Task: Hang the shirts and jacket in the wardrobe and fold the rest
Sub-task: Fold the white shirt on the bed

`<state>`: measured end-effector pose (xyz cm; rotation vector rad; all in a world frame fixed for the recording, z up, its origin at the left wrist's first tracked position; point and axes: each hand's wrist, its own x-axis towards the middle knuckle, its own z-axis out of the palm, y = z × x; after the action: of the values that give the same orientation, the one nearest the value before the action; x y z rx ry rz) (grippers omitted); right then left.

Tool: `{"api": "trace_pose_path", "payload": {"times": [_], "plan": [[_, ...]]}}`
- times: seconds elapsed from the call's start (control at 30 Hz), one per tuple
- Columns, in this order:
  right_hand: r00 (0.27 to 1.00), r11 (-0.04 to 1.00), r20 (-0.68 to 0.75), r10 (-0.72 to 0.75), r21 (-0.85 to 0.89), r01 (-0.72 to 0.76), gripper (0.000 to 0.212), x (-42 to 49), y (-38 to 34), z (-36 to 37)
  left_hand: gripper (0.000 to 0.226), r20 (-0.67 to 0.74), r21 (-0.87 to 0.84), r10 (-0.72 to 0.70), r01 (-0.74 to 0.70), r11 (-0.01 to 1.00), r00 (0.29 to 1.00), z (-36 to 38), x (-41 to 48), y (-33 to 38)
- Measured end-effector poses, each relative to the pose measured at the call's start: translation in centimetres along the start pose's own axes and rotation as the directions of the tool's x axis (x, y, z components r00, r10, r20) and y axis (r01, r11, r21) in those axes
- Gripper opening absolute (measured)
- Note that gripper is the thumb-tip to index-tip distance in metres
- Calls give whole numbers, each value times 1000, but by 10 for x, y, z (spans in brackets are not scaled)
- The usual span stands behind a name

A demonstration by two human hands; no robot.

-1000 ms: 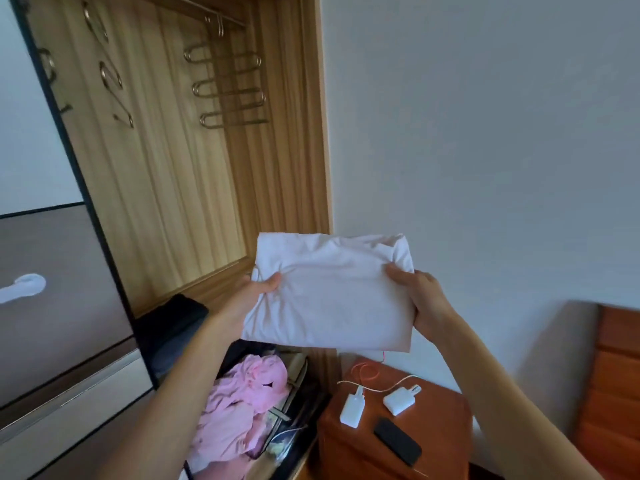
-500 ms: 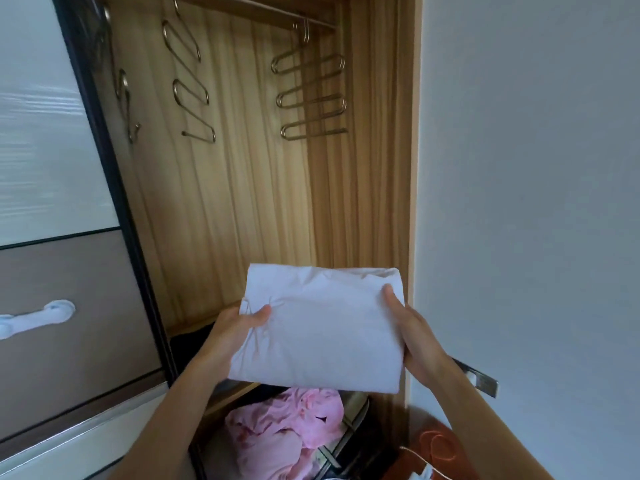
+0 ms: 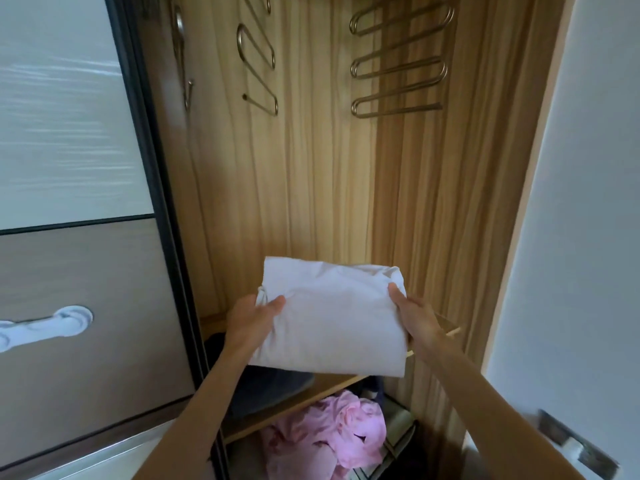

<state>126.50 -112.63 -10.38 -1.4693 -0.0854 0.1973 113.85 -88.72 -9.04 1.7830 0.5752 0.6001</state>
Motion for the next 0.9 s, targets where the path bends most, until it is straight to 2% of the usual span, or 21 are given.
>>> {"api": "trace_pose_path", "payload": {"times": [0.07, 0.17, 0.27, 0.33, 0.47, 0.6, 0.67, 0.77, 0.83, 0.9], "plan": [[999, 999, 4, 38, -30, -38, 39, 32, 9, 16, 28, -76, 91, 36, -29, 995, 996, 2, 21, -15], [995, 989, 38, 90, -119, -85, 45, 71, 22, 41, 39, -162, 194, 22, 10, 981, 987, 5, 43, -32], [990, 978, 78, 121, -181, -105, 29, 90, 32, 68, 41, -209, 216, -2, 48, 975, 978, 5, 61, -47], [984, 975, 122, 133, -196, -108, 27, 107, 45, 83, 40, -272, 242, -8, 76, 967, 962, 4, 69, -54], [944, 970, 284, 168, -221, -106, 39, 148, 79, 111, 39, -368, 288, -50, 164, 943, 929, 7, 83, -78], [917, 963, 350, 189, -247, -104, 75, 207, 145, 141, 38, -450, 286, -122, 273, 919, 884, 17, 102, -103], [889, 954, 418, 187, -294, -63, 74, 199, 141, 156, 40, -508, 331, -141, 343, 879, 850, 22, 108, -118], [866, 919, 477, 149, -390, 56, 50, 183, 129, 170, 47, -583, 455, -127, 452, 767, 803, 24, 115, -152], [852, 866, 504, 139, -479, 142, 58, 190, 146, 172, 59, -595, 539, -116, 502, 676, 795, 26, 115, -176], [847, 777, 526, 80, -565, 278, 67, 193, 162, 171, 65, -576, 645, -16, 466, 605, 817, 36, 110, -192]]}}
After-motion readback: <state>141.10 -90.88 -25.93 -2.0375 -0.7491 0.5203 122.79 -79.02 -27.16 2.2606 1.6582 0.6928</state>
